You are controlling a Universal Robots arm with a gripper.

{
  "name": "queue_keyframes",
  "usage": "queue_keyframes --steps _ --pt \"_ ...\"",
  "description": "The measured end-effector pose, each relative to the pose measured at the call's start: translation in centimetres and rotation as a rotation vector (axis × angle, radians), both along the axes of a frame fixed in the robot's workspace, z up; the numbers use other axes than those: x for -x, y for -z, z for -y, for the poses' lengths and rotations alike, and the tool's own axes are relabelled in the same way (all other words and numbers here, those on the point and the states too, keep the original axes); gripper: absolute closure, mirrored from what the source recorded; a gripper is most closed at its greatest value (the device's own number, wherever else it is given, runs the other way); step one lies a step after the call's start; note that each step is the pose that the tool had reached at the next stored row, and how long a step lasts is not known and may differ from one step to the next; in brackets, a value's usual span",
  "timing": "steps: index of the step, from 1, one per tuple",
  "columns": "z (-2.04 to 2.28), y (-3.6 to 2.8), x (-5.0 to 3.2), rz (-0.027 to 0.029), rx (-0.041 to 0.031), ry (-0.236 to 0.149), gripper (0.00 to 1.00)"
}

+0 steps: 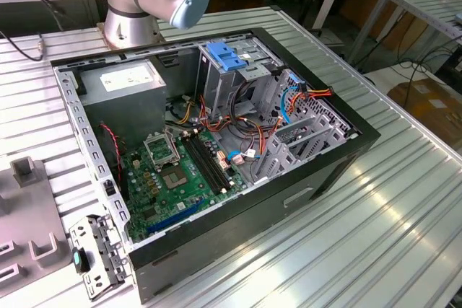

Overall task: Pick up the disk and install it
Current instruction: 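Reach for the disk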

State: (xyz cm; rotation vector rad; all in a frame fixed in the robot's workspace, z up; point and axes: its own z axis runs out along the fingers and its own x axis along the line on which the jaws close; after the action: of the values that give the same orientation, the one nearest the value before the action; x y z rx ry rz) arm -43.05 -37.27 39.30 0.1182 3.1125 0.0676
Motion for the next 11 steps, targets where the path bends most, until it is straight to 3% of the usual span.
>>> queue_keyframes --steps 4,9,11 --pt "0.0 0.01 1.57 0.0 0.0 0.0 0.89" --pt "0.0 0.03 4.12 0.0001 0.0 0.0 0.89" --pt "0.01 0.03 4.45 0.0 0.0 0.0 0.89"
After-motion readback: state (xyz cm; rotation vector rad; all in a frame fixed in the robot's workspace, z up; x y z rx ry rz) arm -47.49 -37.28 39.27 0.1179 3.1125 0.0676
